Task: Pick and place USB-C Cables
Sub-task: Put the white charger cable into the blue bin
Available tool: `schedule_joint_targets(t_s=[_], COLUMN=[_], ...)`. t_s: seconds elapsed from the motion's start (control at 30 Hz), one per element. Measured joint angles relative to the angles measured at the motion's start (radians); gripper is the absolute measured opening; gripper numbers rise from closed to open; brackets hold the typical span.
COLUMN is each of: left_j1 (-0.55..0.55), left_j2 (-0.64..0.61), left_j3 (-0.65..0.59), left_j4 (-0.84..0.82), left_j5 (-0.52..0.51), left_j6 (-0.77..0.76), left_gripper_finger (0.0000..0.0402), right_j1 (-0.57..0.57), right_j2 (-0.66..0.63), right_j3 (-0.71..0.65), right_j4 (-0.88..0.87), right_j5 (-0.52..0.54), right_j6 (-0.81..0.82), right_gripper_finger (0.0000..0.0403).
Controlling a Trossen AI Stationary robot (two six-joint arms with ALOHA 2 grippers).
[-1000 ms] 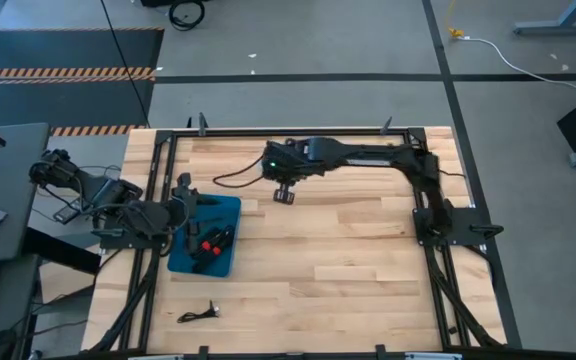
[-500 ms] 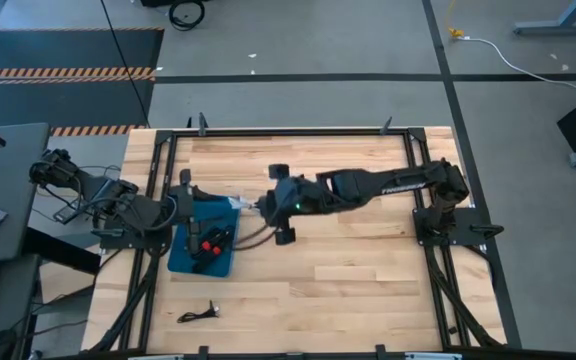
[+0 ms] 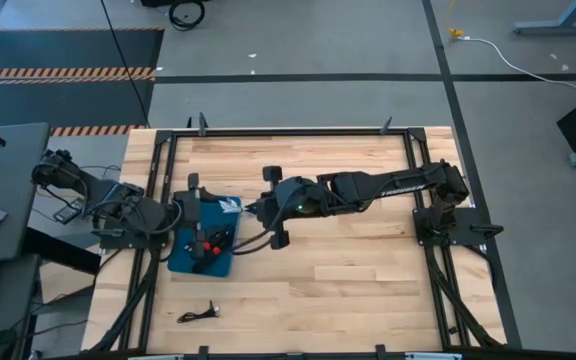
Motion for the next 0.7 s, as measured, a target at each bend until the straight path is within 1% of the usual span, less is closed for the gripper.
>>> schedule_joint_targets(t_s=[0.17, 0.23, 0.3, 0.37, 0.43, 0.57, 0.6, 0.7], left_j1=[0.003, 0.014, 0.021, 0.028, 0.034, 0.034, 0.034, 0.034], left_j2=[0.009, 0.009, 0.009, 0.008, 0.008, 0.007, 0.007, -0.001], left_j3=[0.0, 0.0, 0.0, 0.0, 0.0, 0.0, 0.0, 0.0], left_j4=[0.081, 0.084, 0.083, 0.083, 0.079, 0.051, 0.044, -0.031], left_j5=[0.014, 0.008, 0.006, 0.004, 0.004, -0.002, -0.006, -0.041], left_j6=[0.036, 0.036, 0.028, 0.016, 0.009, 0.002, -0.013, -0.075], left_gripper_finger=[0.0269, 0.0262, 0.0243, 0.0212, 0.0169, 0.0051, 0.0037, 0.0037], right_j1=[-0.006, -0.006, -0.006, -0.007, -0.007, -0.007, -0.007, -0.007], right_j2=[0.0, 0.0, 0.0, 0.0, 0.001, 0.001, 0.001, 0.001], right_j3=[0.0, 0.0, 0.0, -0.001, -0.001, -0.001, -0.001, -0.001], right_j4=[0.007, 0.007, 0.0, -0.008, -0.007, -0.016, -0.02, -0.05], right_j5=[-0.032, -0.031, -0.031, -0.031, -0.032, -0.031, -0.032, -0.032], right_j6=[0.008, 0.008, 0.008, 0.009, 0.018, 0.031, 0.031, 0.032], right_gripper_finger=[0.0006, 0.0006, 0.0006, 0.0006, 0.0008, 0.0034, 0.0043, 0.0068])
